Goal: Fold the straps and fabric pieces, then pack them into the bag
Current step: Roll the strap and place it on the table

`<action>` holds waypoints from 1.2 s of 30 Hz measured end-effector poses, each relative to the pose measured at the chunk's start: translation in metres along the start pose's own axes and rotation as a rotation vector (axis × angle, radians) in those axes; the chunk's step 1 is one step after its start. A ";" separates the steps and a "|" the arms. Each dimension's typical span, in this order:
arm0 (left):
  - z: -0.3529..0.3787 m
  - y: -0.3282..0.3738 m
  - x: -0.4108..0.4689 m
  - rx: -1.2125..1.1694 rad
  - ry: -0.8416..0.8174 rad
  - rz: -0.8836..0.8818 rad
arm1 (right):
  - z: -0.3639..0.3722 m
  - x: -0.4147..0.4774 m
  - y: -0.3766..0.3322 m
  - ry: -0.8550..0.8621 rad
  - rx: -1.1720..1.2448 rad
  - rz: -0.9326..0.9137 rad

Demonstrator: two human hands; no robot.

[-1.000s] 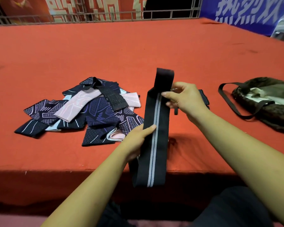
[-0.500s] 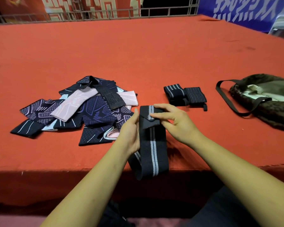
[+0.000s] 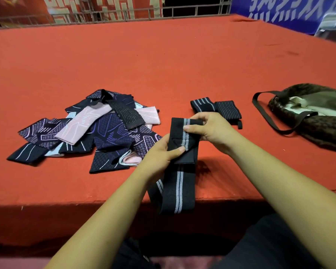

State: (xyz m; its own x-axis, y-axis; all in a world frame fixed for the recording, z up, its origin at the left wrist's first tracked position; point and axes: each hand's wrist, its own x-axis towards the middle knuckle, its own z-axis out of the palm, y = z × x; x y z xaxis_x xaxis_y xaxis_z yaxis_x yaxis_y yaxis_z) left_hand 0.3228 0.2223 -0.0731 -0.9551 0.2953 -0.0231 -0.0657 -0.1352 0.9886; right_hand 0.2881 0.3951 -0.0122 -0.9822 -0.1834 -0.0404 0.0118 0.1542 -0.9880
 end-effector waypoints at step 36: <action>0.019 0.017 0.001 0.012 0.264 0.131 | 0.044 -0.056 0.050 0.256 0.102 -0.068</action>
State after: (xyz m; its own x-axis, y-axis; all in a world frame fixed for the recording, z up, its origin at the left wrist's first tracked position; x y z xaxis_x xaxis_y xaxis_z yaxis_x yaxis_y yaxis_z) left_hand 0.3263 0.2383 -0.0531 -0.9975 0.0194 0.0686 0.0651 -0.1442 0.9874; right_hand 0.3524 0.3708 -0.0661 -0.9966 0.0628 0.0526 -0.0495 0.0490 -0.9976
